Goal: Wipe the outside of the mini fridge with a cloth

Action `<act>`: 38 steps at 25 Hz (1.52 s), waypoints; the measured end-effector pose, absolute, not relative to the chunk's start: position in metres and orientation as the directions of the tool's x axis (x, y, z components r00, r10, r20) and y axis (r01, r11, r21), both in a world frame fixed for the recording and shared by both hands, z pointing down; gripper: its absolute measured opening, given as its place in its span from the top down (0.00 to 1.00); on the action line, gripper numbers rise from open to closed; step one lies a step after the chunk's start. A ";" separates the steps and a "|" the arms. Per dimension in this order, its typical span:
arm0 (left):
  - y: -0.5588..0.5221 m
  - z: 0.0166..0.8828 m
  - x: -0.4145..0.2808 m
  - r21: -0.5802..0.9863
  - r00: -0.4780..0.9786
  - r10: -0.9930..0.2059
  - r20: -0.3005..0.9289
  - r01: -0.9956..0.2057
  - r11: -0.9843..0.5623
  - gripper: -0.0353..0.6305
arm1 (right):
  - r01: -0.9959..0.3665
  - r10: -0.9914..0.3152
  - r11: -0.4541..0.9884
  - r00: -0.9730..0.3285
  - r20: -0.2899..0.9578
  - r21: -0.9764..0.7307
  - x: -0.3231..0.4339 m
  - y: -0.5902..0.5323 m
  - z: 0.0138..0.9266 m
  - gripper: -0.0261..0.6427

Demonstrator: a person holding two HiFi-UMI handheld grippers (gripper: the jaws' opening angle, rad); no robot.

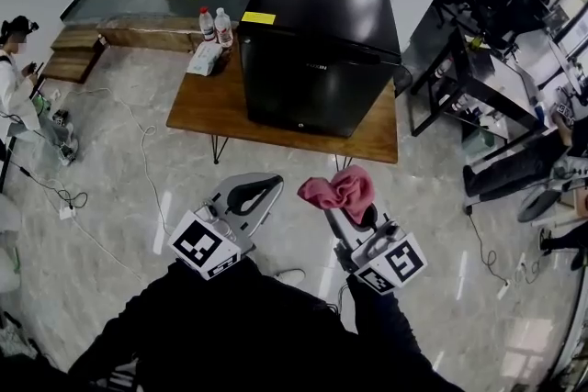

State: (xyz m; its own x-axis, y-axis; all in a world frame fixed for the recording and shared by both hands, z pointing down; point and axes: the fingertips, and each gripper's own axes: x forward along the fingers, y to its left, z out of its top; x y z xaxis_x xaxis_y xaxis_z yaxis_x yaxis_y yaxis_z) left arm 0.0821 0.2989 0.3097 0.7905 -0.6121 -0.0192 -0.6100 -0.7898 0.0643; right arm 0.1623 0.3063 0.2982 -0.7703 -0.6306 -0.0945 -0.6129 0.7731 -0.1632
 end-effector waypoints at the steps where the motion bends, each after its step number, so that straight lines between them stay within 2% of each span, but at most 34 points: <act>1: 0.296 0.309 0.082 0.066 0.786 -0.618 -0.013 -0.616 -0.785 0.94 | -0.611 -0.629 0.775 -0.772 -0.095 -0.164 0.163 0.304 0.297 0.82; 8: 0.258 0.306 0.075 0.068 0.805 -0.592 0.031 -0.593 -0.802 0.94 | -0.596 -0.616 0.785 -0.780 -0.111 -0.169 0.147 0.269 0.289 0.82; 26: 0.041 0.236 -0.010 -0.031 0.833 -0.548 -0.073 -0.551 -0.834 0.94 | -0.618 -0.616 0.786 -0.785 -0.066 0.007 0.049 0.050 0.220 0.81; 33: -0.038 0.196 -0.027 -0.084 0.796 -0.593 -0.117 -0.603 -0.793 0.94 | -0.590 -0.589 0.808 -0.807 -0.050 -0.005 0.038 -0.036 0.178 0.81; 38: -0.102 0.177 -0.026 -0.131 0.752 -0.649 -0.119 -0.659 -0.740 0.94 | -0.559 -0.562 0.825 -0.827 0.013 0.085 0.042 -0.106 0.158 0.81</act>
State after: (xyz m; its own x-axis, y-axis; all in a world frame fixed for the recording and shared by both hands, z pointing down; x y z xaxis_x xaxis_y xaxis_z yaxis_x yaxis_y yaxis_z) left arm -0.0263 -0.1018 0.1772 0.7518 -0.6486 -0.1188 -0.6593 -0.7404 -0.1309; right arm 0.0425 -0.1056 0.1582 -0.8273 -0.5616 0.0135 -0.5586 0.8250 0.0853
